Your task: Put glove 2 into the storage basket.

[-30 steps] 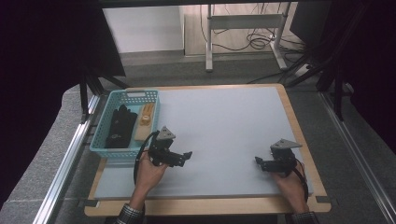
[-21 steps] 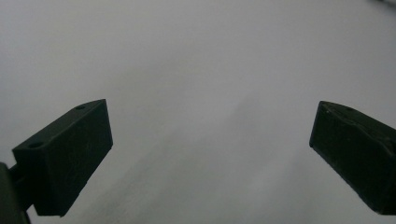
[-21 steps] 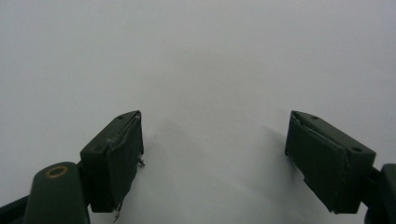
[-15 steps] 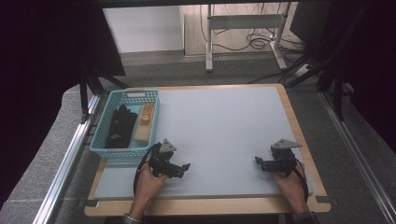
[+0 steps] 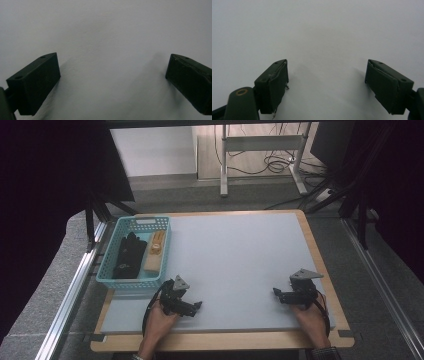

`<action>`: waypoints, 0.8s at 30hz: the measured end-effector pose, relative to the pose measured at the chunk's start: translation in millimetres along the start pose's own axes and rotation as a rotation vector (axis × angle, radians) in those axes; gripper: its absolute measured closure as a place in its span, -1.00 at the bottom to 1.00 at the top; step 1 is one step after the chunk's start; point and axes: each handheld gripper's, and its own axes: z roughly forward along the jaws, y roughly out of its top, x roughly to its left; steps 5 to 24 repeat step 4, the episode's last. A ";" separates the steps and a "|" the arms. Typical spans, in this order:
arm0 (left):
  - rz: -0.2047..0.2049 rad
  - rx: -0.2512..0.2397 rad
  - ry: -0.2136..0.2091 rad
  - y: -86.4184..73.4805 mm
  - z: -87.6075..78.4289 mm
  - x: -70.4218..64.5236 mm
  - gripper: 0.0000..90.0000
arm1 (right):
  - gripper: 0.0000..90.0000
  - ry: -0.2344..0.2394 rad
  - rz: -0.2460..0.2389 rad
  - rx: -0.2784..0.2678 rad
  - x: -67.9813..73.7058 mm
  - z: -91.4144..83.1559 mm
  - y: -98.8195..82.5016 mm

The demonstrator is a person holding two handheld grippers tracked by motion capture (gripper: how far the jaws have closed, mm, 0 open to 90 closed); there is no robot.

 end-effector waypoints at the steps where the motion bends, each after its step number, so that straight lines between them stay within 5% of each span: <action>1: 0.000 0.001 0.000 0.0 0.1 -0.1 -1.00 | -0.60 0.001 0.001 -0.001 0.0 0.0 -0.3; 24: 0.003 0.004 0.001 0.1 0.2 -0.1 -1.00 | -0.60 0.001 0.002 -0.001 -0.1 0.0 -0.4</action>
